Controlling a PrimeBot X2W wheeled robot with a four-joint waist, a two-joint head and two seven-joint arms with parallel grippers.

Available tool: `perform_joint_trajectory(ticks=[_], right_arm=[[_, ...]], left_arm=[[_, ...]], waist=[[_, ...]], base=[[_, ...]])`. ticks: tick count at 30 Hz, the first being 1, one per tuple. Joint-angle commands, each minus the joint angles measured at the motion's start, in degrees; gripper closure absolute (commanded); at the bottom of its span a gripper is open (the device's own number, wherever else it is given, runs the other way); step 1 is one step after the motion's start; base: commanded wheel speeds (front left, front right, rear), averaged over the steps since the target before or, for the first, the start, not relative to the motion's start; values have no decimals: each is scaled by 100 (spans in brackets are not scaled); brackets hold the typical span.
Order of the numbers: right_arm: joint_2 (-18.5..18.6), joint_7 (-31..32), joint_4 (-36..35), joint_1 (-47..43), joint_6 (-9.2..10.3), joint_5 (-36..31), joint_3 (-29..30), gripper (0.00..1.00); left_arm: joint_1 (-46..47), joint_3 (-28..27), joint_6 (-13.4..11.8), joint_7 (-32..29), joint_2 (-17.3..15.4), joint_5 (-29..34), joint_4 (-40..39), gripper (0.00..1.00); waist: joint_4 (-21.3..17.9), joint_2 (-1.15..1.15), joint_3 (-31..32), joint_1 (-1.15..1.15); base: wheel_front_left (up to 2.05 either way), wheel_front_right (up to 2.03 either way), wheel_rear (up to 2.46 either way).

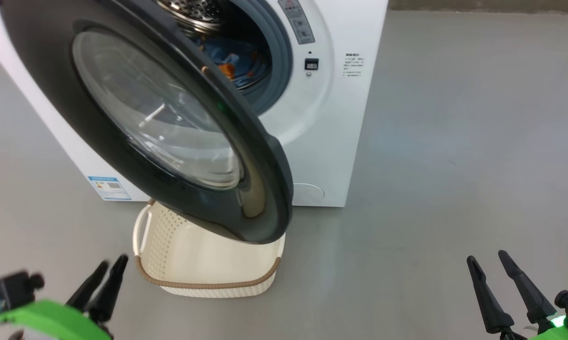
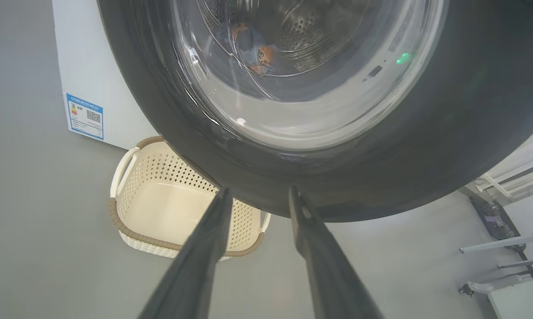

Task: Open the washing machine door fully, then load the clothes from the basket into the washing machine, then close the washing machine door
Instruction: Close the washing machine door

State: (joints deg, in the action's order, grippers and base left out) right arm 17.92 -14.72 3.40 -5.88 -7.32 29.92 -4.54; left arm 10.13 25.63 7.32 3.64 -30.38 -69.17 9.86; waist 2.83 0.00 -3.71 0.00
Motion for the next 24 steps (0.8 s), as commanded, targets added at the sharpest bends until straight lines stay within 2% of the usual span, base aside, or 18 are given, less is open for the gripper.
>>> perform_joint_trajectory(ticks=[1, 3, 6, 9, 14, 17, 24], right_arm=[[159, -28, -155, 51, -17, -64, -48, 0], [182, -28, -155, 68, -17, -62, -32, 0], [195, -28, -158, 46, -17, -70, 33, 0], [206, -28, -157, 56, -17, -68, 39, 0], [220, -28, -176, 52, -17, -62, 83, 0], [230, -28, -189, 62, -17, -63, 120, 0], [189, -28, -204, 65, -17, -76, 221, 0]], left_arm=[[87, -198, 16, 236, -265, 98, 13, 13], [-25, -88, 16, 582, -263, 246, 208, 0], [-119, -52, 16, 1006, -166, 439, 601, 0], [-183, -172, 16, 1118, -55, 789, 881, 0], [-325, -1009, 16, 1133, 406, 1839, 960, 0], [-467, -1482, 16, 1134, 674, 2674, 842, 0], [-827, -2342, 16, 1135, 1384, 4062, 329, 0]], waist=[[-76, 0, -58, 0], [-150, 0, -83, 0], [-264, 0, -102, 0], [-407, 0, -115, 0], [-578, 0, -142, 0], [-672, 0, -169, 0], [-830, 0, -164, 0]], base=[[0, 0, 0], [0, 0, 0], [0, 0, 0], [0, 0, 0], [0, 0, 0], [0, 0, 0], [0, 0, 0]])
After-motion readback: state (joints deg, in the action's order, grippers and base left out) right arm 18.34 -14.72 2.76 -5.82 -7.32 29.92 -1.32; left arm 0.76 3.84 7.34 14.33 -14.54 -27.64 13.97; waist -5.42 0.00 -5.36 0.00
